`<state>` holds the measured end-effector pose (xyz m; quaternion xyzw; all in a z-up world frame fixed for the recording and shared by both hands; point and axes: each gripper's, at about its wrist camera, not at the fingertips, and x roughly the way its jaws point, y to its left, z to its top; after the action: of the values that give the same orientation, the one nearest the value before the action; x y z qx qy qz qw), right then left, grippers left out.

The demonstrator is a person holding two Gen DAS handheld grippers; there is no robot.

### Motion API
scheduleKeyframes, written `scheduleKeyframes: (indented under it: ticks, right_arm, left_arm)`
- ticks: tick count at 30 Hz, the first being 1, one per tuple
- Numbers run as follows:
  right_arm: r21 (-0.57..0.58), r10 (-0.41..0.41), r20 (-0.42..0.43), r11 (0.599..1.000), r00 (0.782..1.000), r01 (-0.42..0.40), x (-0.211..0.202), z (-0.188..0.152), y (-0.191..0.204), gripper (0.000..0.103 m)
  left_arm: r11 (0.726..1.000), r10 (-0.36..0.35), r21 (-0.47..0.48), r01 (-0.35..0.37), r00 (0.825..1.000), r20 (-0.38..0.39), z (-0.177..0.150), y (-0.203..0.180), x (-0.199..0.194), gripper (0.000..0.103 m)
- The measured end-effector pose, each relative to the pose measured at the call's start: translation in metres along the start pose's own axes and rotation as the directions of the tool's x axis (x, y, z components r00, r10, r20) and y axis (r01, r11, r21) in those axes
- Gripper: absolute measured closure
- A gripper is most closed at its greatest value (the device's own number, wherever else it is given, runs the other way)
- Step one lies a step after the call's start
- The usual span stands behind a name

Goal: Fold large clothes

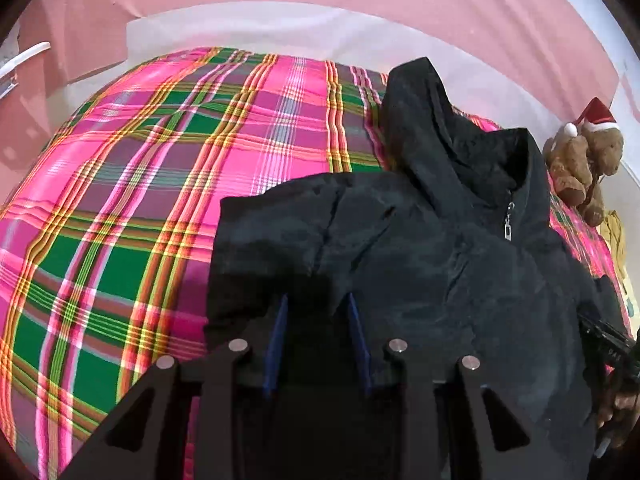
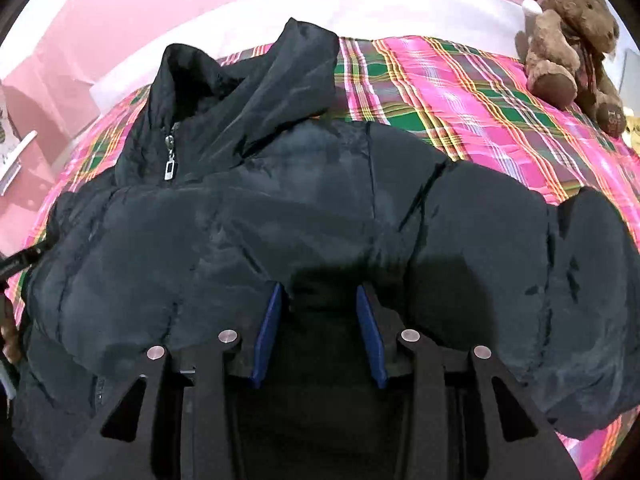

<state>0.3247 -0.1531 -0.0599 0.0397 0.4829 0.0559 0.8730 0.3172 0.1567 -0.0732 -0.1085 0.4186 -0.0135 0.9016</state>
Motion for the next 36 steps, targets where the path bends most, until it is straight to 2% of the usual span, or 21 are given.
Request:
scheduleKeyframes:
  ticks: [3, 8, 14, 21, 24, 28, 36]
  right_arm:
    - [0.0, -0.014, 0.0, 1.0, 1.0, 0.014, -0.008, 0.001, 0.002, 0.064]
    - [0.045, 0.005, 0.073, 0.999, 0.997, -0.009, -0.068, -0.017, -0.005, 0.064]
    - [0.107, -0.015, 0.168, 0.994, 0.986, -0.003, -0.156, -0.066, -0.027, 0.063]
    - [0.214, -0.062, 0.25, 0.977, 0.966, 0.007, -0.224, -0.116, -0.062, 0.063]
    - [0.257, -0.075, 0.262, 0.967, 0.962, 0.005, -0.239, -0.132, -0.077, 0.062]
    - [0.289, -0.08, 0.263, 0.957, 0.961, 0.001, -0.243, -0.141, -0.093, 0.05]
    - [0.404, -0.096, 0.224, 0.915, 0.97, -0.003, -0.228, -0.147, -0.144, 0.05]
  left_arm:
    - [1.0, 0.021, 0.004, -0.021, 1.0, 0.001, 0.001, -0.001, -0.007, 0.071]
    - [1.0, 0.0, 0.03, -0.001, 0.999, 0.039, -0.016, -0.014, -0.065, 0.073]
    - [0.996, -0.047, 0.074, 0.041, 0.995, 0.083, -0.059, -0.045, -0.135, 0.073]
    - [0.991, -0.116, 0.08, 0.107, 0.985, 0.129, -0.109, -0.075, -0.188, 0.073]
    - [0.99, -0.123, 0.084, 0.113, 0.983, 0.135, -0.122, -0.086, -0.199, 0.073]
    - [0.988, -0.112, 0.119, 0.096, 0.984, 0.137, -0.134, -0.103, -0.201, 0.073]
    - [0.989, -0.075, 0.14, 0.053, 0.985, 0.157, -0.131, -0.112, -0.195, 0.073]
